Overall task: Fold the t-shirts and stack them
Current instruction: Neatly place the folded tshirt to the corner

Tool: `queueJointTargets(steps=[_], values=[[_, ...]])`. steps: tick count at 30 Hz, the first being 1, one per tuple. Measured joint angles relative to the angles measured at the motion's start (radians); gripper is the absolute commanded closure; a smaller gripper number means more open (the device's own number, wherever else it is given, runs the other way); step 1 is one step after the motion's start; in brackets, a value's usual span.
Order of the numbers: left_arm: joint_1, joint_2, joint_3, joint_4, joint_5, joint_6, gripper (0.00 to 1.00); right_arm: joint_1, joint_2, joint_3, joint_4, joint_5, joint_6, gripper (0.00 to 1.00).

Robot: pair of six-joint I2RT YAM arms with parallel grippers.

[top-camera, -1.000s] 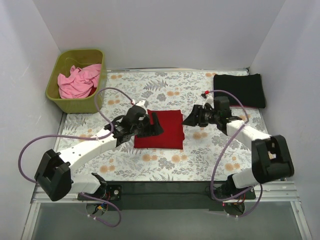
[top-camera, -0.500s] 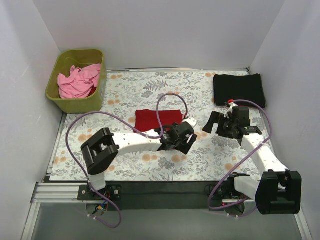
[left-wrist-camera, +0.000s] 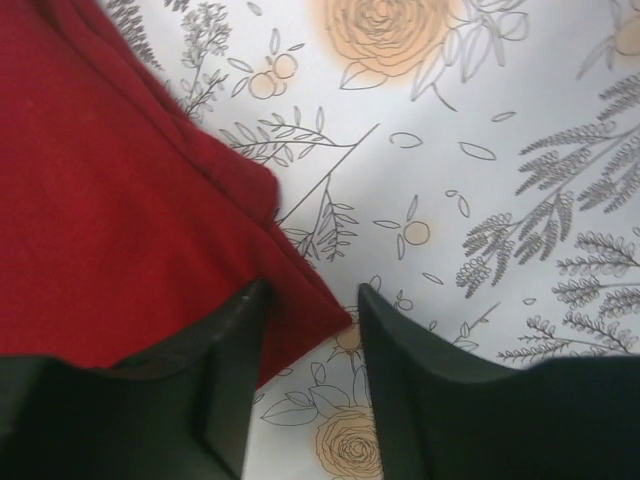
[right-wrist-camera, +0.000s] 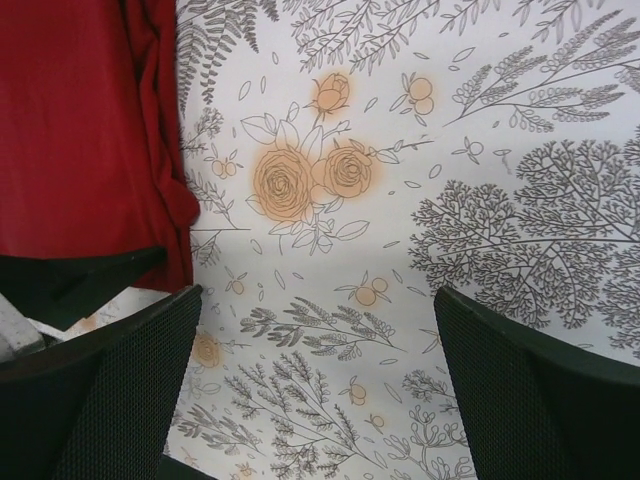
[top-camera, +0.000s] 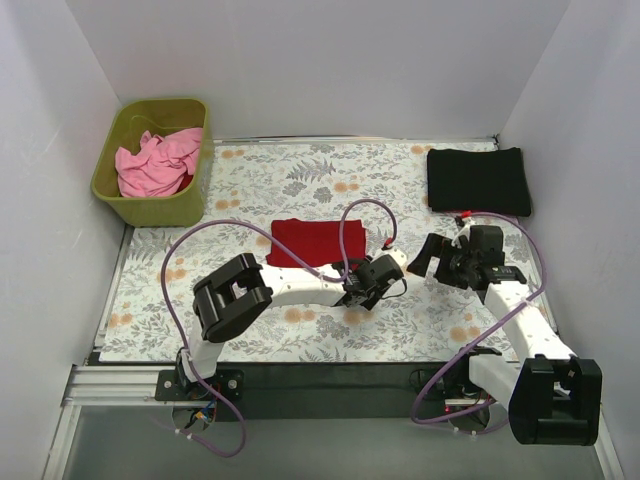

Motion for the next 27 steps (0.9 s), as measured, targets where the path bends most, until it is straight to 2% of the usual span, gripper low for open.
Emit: queueJointTargets(steps=[2,5,6,8,12,15,20,24,27], values=[[0.0,0.005,0.0,-0.001,-0.018,0.006,0.72,0.0,0.0,-0.012,0.014,-0.022,0.001,0.12],[0.0,0.012,0.001,0.003,-0.047,0.01,0.95,0.0,0.01,-0.016,0.03,-0.056,0.002,0.12],[0.0,0.013,0.0,0.002,-0.059,0.011,1.0,0.0,0.014,-0.016,0.039,-0.068,0.003,0.12],[0.0,0.012,0.0,0.0,-0.067,0.01,1.0,0.0,0.026,-0.016,0.059,-0.092,0.008,0.12],[0.0,-0.003,-0.02,0.012,-0.068,-0.001,1.0,0.005,0.095,-0.016,0.131,-0.182,0.048,0.03],[0.0,-0.039,-0.054,0.013,-0.053,-0.021,1.0,0.033,0.18,-0.016,0.186,-0.218,0.087,0.03],[0.001,-0.101,-0.087,0.016,-0.037,-0.052,1.0,0.11,0.295,-0.025,0.339,-0.255,0.196,0.06],[0.006,-0.146,-0.1,0.024,-0.032,-0.073,1.0,0.167,0.396,-0.025,0.458,-0.261,0.289,0.13],[0.01,-0.168,-0.106,0.032,-0.03,-0.085,1.0,0.22,0.45,-0.019,0.539,-0.272,0.354,0.15]])
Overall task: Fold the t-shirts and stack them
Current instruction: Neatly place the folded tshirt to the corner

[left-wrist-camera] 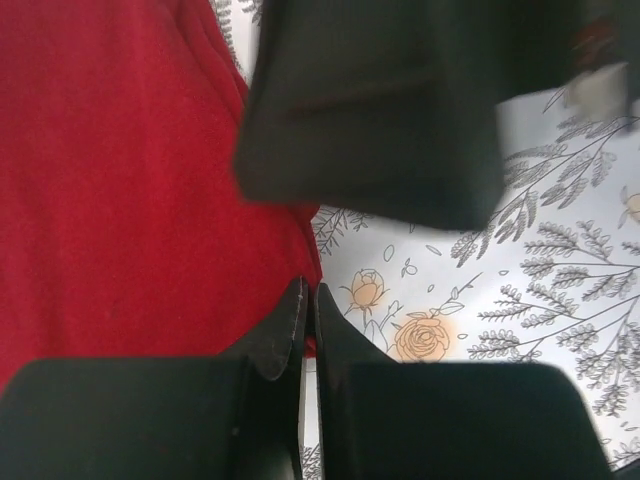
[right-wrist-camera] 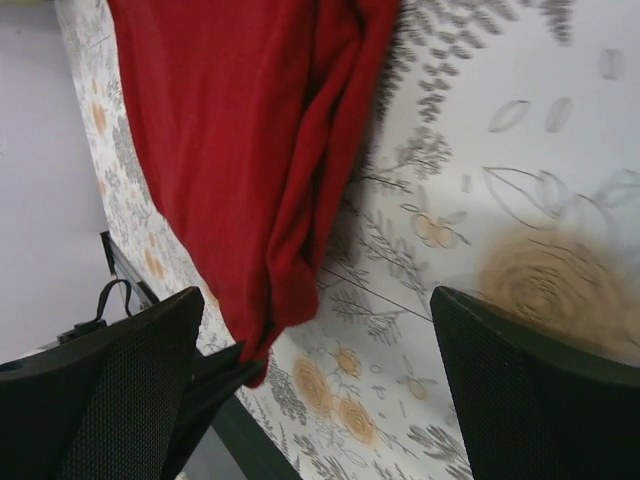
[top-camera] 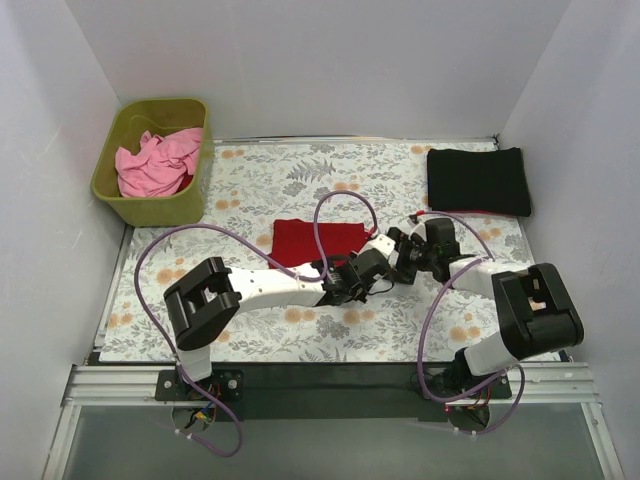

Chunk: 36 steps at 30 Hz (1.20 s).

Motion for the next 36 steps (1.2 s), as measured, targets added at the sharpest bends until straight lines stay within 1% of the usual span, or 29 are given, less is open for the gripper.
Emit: queueJointTargets(steps=[2,5,7,8,9,11,12,13,14,16,17,19,20,21,23,24,26,27,30,33,36], values=[[0.002,-0.008,-0.001,0.005,0.003,-0.007,1.0,0.045,0.037,0.011,0.051,0.0,0.039,0.16],[0.004,-0.02,-0.011,0.023,0.012,-0.018,1.0,0.103,0.098,0.031,0.128,-0.006,0.092,0.2],[0.003,-0.024,-0.018,0.028,0.017,-0.026,1.0,0.128,0.137,0.049,0.168,-0.01,0.118,0.27],[0.003,-0.024,-0.019,0.03,0.02,-0.031,1.0,0.138,0.157,0.06,0.183,-0.01,0.128,0.33],[0.004,-0.024,-0.023,0.034,0.023,-0.035,1.0,0.148,0.177,0.072,0.193,-0.011,0.135,0.49],[0.004,-0.024,-0.031,0.045,0.031,-0.047,1.0,0.164,0.221,0.103,0.2,-0.008,0.135,0.67],[0.007,-0.024,-0.035,0.051,0.039,-0.058,1.0,0.17,0.246,0.119,0.202,-0.008,0.135,0.72],[0.01,-0.024,-0.04,0.058,0.044,-0.068,0.97,0.173,0.261,0.127,0.201,-0.007,0.137,0.79],[0.014,-0.024,-0.044,0.064,0.051,-0.078,0.93,0.175,0.275,0.133,0.2,-0.007,0.134,0.89],[0.026,-0.024,-0.052,0.072,0.073,-0.102,0.86,0.175,0.291,0.14,0.19,-0.007,0.111,0.99],[0.034,-0.024,-0.053,0.076,0.087,-0.113,0.76,0.175,0.293,0.147,0.172,-0.005,0.095,0.99],[0.053,-0.028,-0.058,0.087,0.12,-0.135,0.64,0.174,0.293,0.175,0.118,0.013,0.051,0.99],[0.065,-0.036,-0.063,0.092,0.139,-0.145,0.51,0.171,0.293,0.208,0.056,0.032,0.005,0.99],[0.077,-0.05,-0.068,0.092,0.161,-0.15,0.45,0.17,0.294,0.24,0.008,0.049,-0.037,0.99],[0.112,-0.095,-0.087,0.097,0.207,-0.172,0.34,0.161,0.296,0.318,-0.101,0.1,-0.137,0.99],[0.139,-0.131,-0.1,0.097,0.237,-0.182,0.24,0.152,0.297,0.36,-0.153,0.126,-0.188,0.99],[0.218,-0.219,-0.126,0.096,0.285,-0.193,0.15,0.124,0.302,0.447,-0.256,0.194,-0.291,0.99],[0.267,-0.264,-0.133,0.089,0.311,-0.195,0.09,0.107,0.306,0.498,-0.317,0.233,-0.341,0.99],[0.44,-0.378,-0.135,0.061,0.353,-0.179,0.02,0.053,0.325,0.657,-0.475,0.36,-0.488,0.99],[0.601,-0.457,-0.163,0.04,0.364,-0.153,0.02,0.011,0.346,0.811,-0.589,0.495,-0.601,0.99],[0.726,-0.518,-0.253,0.036,0.361,-0.13,0.02,-0.022,0.375,0.958,-0.665,0.628,-0.705,0.99]])
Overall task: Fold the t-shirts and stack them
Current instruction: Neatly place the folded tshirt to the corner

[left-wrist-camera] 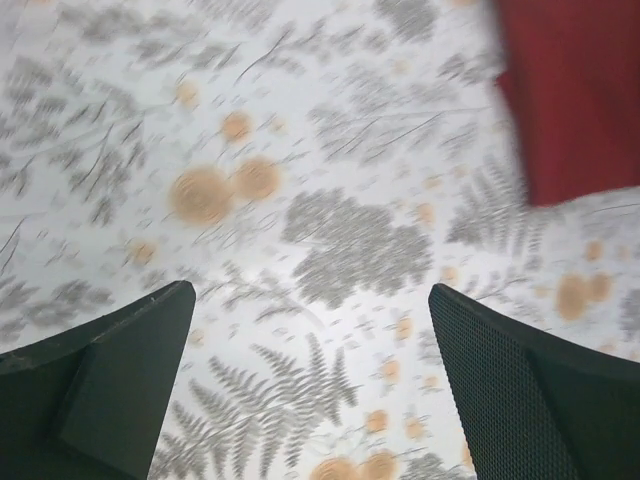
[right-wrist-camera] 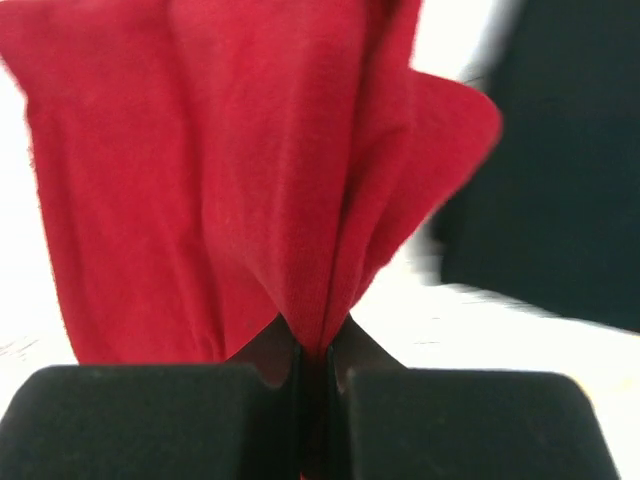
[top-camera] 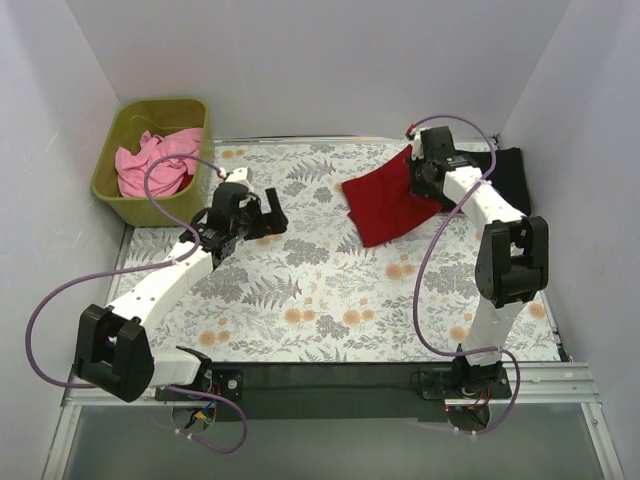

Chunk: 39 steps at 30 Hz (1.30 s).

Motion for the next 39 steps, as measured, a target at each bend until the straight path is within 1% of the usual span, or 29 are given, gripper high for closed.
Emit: queueJointTargets(steps=[4,6,10,13,17,25,34,39], values=[[0.077,-0.022,-0.156,-0.01,0.0,0.012,0.02,-0.031,0.052,0.152,-0.058,0.153,-0.112,0.99],[0.093,-0.014,-0.189,-0.032,0.0,0.013,0.02,-0.04,0.09,0.218,-0.079,0.22,-0.164,0.99],[0.094,-0.009,-0.19,-0.038,-0.009,0.02,0.02,-0.048,0.177,0.325,-0.11,0.326,-0.262,0.99],[0.094,-0.007,-0.189,-0.036,-0.019,0.021,0.02,-0.057,0.216,0.359,-0.13,0.365,-0.308,0.99],[0.094,-0.001,-0.189,-0.036,-0.024,0.022,0.02,-0.071,0.228,0.381,-0.152,0.39,-0.348,0.99],[0.094,0.034,-0.189,-0.041,-0.023,0.022,0.02,-0.133,0.228,0.424,-0.149,0.386,-0.389,0.99],[0.094,0.047,-0.184,-0.041,-0.012,0.023,0.02,-0.23,0.228,0.515,-0.137,0.364,-0.365,0.99],[0.094,0.047,-0.184,-0.043,-0.008,0.023,0.02,-0.277,0.229,0.52,-0.123,0.329,-0.332,0.99]])
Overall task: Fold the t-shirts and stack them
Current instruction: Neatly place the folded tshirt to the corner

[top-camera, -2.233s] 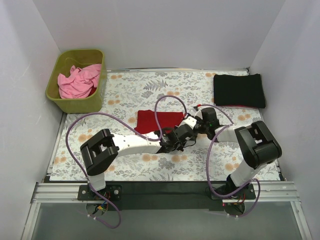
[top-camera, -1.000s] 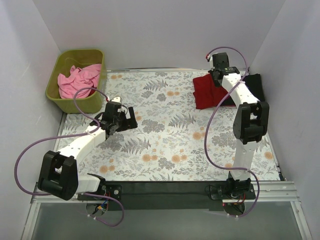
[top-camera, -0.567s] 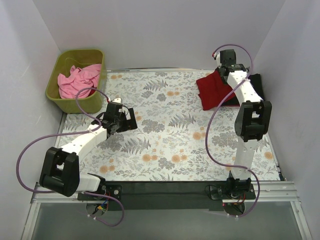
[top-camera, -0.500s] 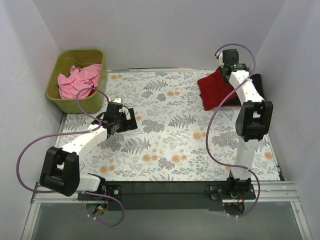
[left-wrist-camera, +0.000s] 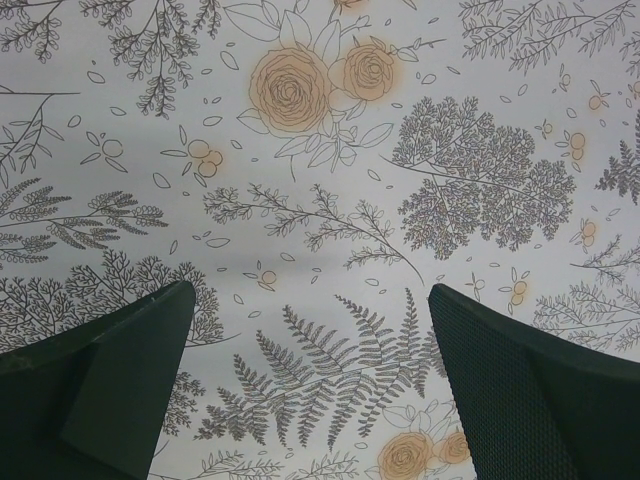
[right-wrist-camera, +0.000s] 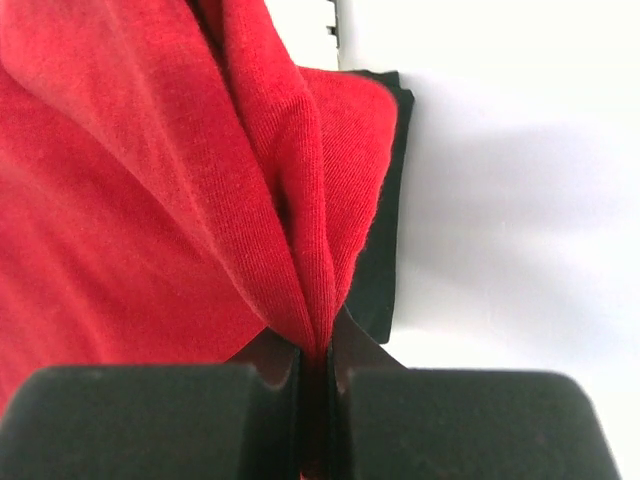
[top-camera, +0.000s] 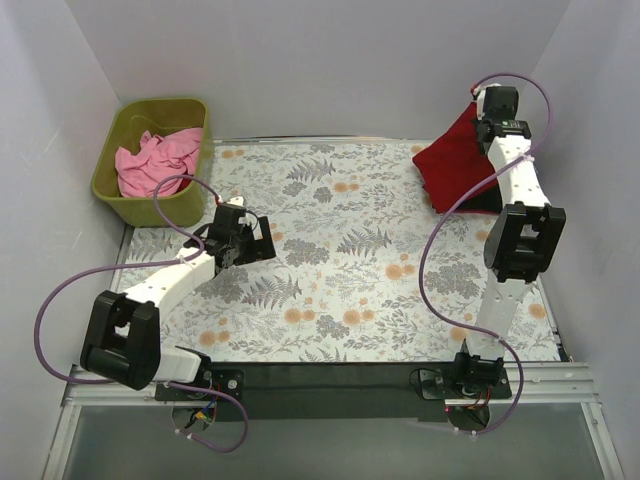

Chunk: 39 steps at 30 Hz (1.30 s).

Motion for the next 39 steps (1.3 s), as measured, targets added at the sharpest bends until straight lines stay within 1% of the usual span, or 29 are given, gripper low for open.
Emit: queueJointTargets(steps=[7,13,18,20,22,23,25,26,28,30,34,37,39], values=[[0.0,0.021,0.002,-0.003,0.003,0.001,0.02,-0.064,0.027,-0.01,0.018,-0.025,0.064,0.99],[0.0,0.032,0.006,-0.009,0.007,0.003,0.02,-0.14,0.074,-0.098,0.072,-0.061,0.13,0.99],[0.0,0.05,0.013,-0.013,0.011,0.005,0.02,-0.183,0.125,-0.133,0.098,-0.084,0.164,0.96],[0.0,0.057,0.014,-0.013,0.013,0.007,0.02,-0.19,0.14,-0.134,0.108,-0.087,0.178,0.88],[0.0,0.063,0.016,-0.013,0.016,0.008,0.02,-0.19,0.145,-0.136,0.114,-0.085,0.188,0.84],[0.0,0.065,0.016,-0.013,0.017,0.008,0.02,-0.19,0.145,-0.137,0.116,-0.079,0.193,0.79],[0.0,0.065,0.017,-0.013,0.018,0.008,0.02,-0.186,0.145,-0.137,0.124,-0.061,0.208,0.69],[0.0,0.065,0.017,-0.013,0.019,0.008,0.02,-0.185,0.145,-0.137,0.129,-0.043,0.215,0.57],[0.0,0.065,0.018,-0.013,0.019,0.008,0.02,-0.185,0.145,-0.137,0.137,0.0,0.237,0.47],[0.001,0.065,0.018,-0.013,0.019,0.008,0.02,-0.184,0.14,-0.137,0.148,0.034,0.246,0.44],[0.001,0.065,0.018,-0.013,0.018,0.008,0.02,-0.174,0.09,-0.171,0.204,0.067,0.278,0.44],[0.001,0.065,0.018,-0.013,0.018,0.008,0.02,-0.157,0.018,-0.216,0.275,0.008,0.309,0.45],[0.001,0.065,0.018,-0.013,0.018,0.008,0.02,-0.148,-0.023,-0.229,0.334,-0.093,0.336,0.45]])
